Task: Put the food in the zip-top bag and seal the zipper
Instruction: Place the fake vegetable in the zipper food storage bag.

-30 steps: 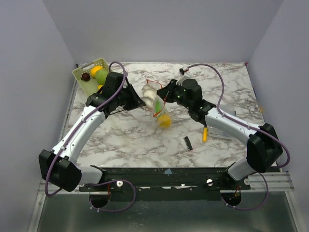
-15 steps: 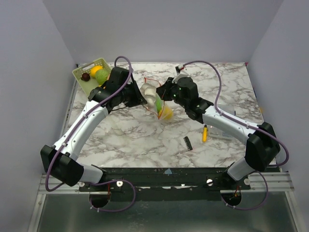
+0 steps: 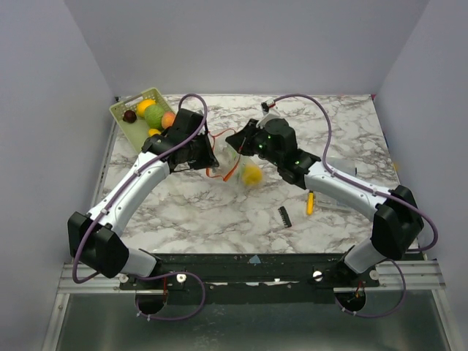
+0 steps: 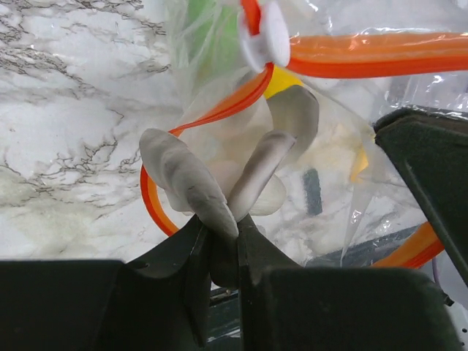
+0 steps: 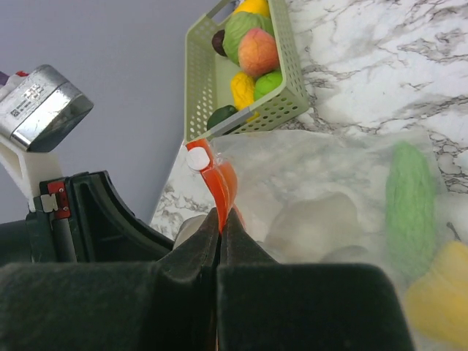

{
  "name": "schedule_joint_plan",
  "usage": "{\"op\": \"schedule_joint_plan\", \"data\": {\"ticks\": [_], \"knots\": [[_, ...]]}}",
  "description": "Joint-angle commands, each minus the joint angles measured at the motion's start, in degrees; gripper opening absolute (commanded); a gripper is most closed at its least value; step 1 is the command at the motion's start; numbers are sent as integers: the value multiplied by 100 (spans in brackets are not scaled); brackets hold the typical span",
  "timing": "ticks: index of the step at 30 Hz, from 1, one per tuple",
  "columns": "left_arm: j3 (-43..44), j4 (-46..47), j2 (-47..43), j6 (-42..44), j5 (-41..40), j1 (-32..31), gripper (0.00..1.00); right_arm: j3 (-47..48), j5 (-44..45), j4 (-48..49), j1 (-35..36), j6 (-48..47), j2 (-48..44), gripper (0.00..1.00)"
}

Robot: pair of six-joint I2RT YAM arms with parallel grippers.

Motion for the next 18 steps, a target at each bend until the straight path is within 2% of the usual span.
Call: {"op": "schedule_joint_plan", "data": {"ticks": [1,4,7,9,11,13,15,18], "knots": [[254,5,-128,131,152,-34,5,119,-136,361,52,-239,-14,1],[421,232,-57,-4,616,-36,8,141,-332,311,52,-137,115,1],[681,417,90,-98,871,-44,17,103,-393,315,42,87,162,1],[881,389,186,-93,959,-43,32,103,-516,291,-31,268,200,0],[914,426,155,-16,1028,-39,58,65,-831,301,-203,612,259,1],[865,357,46,107,945,-44,75,19,-1046,325,-346,752,295,1],[723,292,-98,273,800,-19,84,-21,-1084,321,-417,768,269,1],[322,352,-423,405,708,112,87,-60,-1121,312,-455,734,217,1]]}}
